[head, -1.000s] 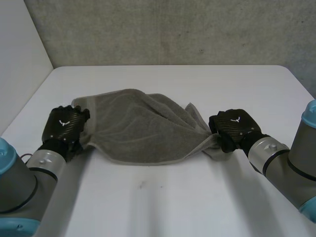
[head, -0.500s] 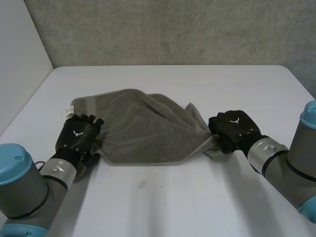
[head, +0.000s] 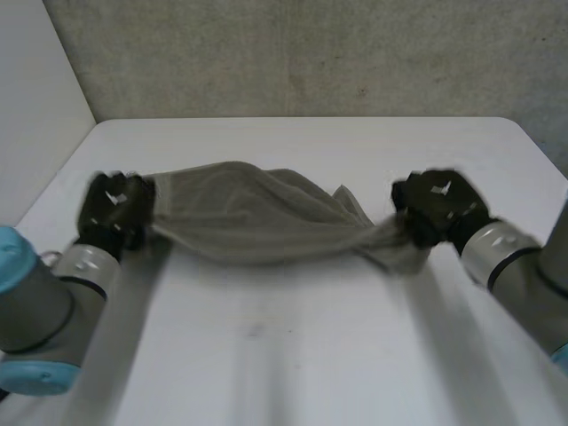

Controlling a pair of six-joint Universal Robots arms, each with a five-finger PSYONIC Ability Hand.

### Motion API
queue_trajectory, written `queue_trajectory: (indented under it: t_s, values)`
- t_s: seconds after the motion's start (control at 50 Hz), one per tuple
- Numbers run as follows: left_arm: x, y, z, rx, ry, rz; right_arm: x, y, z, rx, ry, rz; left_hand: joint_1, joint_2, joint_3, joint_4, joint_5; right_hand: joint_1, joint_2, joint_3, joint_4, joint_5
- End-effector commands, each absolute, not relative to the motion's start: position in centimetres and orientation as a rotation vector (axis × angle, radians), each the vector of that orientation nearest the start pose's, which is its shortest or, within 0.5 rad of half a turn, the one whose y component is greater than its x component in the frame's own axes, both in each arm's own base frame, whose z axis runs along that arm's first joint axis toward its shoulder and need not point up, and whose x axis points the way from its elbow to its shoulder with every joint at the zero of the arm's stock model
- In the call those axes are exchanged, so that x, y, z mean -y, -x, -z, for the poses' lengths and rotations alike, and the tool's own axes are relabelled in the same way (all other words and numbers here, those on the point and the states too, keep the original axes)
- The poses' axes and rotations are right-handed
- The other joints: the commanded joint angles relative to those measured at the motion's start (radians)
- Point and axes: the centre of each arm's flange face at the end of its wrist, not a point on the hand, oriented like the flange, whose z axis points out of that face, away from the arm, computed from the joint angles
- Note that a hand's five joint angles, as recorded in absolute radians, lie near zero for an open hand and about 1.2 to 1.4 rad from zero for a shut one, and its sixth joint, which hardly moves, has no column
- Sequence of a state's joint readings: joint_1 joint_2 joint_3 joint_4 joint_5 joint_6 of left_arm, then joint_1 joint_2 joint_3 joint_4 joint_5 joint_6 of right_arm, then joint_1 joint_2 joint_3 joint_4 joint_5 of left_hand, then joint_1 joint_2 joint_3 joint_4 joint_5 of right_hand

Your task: Fold the towel.

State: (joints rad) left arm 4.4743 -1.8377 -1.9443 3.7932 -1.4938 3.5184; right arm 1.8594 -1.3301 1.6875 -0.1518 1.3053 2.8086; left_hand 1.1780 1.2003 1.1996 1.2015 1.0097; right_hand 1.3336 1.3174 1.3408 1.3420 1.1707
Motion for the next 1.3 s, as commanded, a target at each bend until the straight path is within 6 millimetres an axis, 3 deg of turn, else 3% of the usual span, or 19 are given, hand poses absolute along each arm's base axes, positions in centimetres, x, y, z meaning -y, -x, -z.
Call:
queue_trajectory:
  t_s: [0.02,0.04,0.1,0.14,0.22,0.32,0.46,0.6,0.66,0.7,0.72,0.76,0.9,1.0,1.12,1.16,1.2,1.24,1.3]
  values:
    - [26.0,19.7,-27.4,-1.732,-0.614,2.46,26.6,-21.3,-32.1,-1.938,0.87,2.217,0.218,0.196,0.197,0.195,0.212,0.063,0.079,0.056,0.054,0.051]
    - [24.9,19.5,-29.7,-1.664,-0.588,2.523,26.0,-20.5,-34.7,-1.908,0.856,2.284,0.218,0.196,0.197,0.195,0.212,0.063,0.079,0.056,0.054,0.051]
    - [22.6,19.3,-33.6,-1.57,-0.567,2.643,25.4,-20.0,-36.8,-1.888,0.855,2.329,0.218,0.196,0.197,0.195,0.212,0.063,0.079,0.056,0.054,0.051]
    - [21.7,19.4,-35.0,-1.553,-0.574,2.694,24.0,-19.6,-39.9,-1.865,0.886,2.357,0.218,0.196,0.197,0.195,0.212,0.063,0.079,0.056,0.054,0.051]
    - [20.6,19.7,-36.1,-1.677,-0.623,2.744,23.2,-19.4,-41.3,-1.887,0.942,2.343,0.218,0.196,0.197,0.195,0.212,0.063,0.079,0.056,0.054,0.051]
    - [22.0,19.9,-34.3,-1.897,-0.666,2.648,23.4,-19.5,-40.4,-1.979,1.09,2.264,0.218,0.196,0.197,0.195,0.212,0.063,0.079,0.056,0.054,0.051]
    - [26.6,20.4,-29.0,-2.237,-0.678,2.38,27.6,-20.4,-35.0,-2.177,1.287,2.025,0.218,0.196,0.197,0.195,0.212,0.063,0.079,0.056,0.054,0.051]
    - [31.9,21.4,-27.5,-2.33,-0.672,2.301,31.7,-22.2,-34.7,-2.185,1.273,2.098,0.218,0.196,0.197,0.195,0.212,0.063,0.079,0.056,0.054,0.051]
    - [34.1,22.3,-29.9,-2.252,-0.669,2.391,33.6,-24.3,-37.1,-2.042,1.218,2.296,0.218,0.196,0.197,0.195,0.212,0.063,0.079,0.056,0.054,0.051]
    - [35.4,22.9,-34.8,-2.075,-0.629,2.59,35.1,-25.5,-41.8,-1.748,1.028,2.607,0.218,0.196,0.197,0.195,0.212,0.063,0.079,0.056,0.054,0.051]
    - [35.4,22.9,-34.8,-2.074,-0.629,2.591,35.1,-25.5,-41.8,-1.746,1.026,2.609,0.218,0.196,0.197,0.195,0.212,0.063,0.079,0.056,0.054,0.051]
    - [35.5,23.2,-39.7,-1.908,-0.544,2.817,35.5,-25.3,-45.1,-1.521,0.826,2.767,0.218,0.196,0.197,0.195,0.212,0.063,0.079,0.056,0.054,0.051]
    - [34.9,22.3,-44.1,-1.76,-0.256,3.096,34.3,-24.9,-47.4,-1.368,0.673,2.799,0.218,0.196,0.197,0.195,0.212,0.063,0.079,0.056,0.054,0.051]
    - [35.2,22.2,-40.9,-1.917,-0.194,3.021,34.3,-25.1,-42.7,-1.644,0.792,2.601,0.218,0.196,0.197,0.195,0.212,0.063,0.079,0.056,0.054,0.051]
    - [34.8,21.9,-31.1,-2.34,-0.208,2.69,32.9,-25.2,-32.6,-2.061,1.035,2.156,0.218,0.196,0.197,0.195,0.212,0.063,0.079,0.056,0.054,0.051]
    - [34.4,21.8,-28.6,-2.427,-0.234,2.605,32.1,-25.2,-30.4,-2.099,1.093,2.069,0.218,0.196,0.197,0.195,0.212,0.063,0.079,0.056,0.054,0.051]
    - [33.7,21.5,-23.3,-2.537,-0.31,2.44,31.4,-25.3,-28.2,-2.119,1.142,1.993,0.218,0.196,0.197,0.195,0.212,0.063,0.079,0.056,0.054,0.051]
    - [33.4,21.3,-20.8,-2.561,-0.354,2.365,30.0,-25.1,-23.7,-2.161,1.215,1.872,0.218,0.196,0.197,0.195,0.212,0.063,0.079,0.056,0.054,0.051]
    - [32.3,20.6,-16.6,-2.583,-0.441,2.214,29.3,-25.0,-21.6,-2.187,1.242,1.823,0.218,0.196,0.197,0.195,0.212,0.063,0.079,0.056,0.054,0.051]
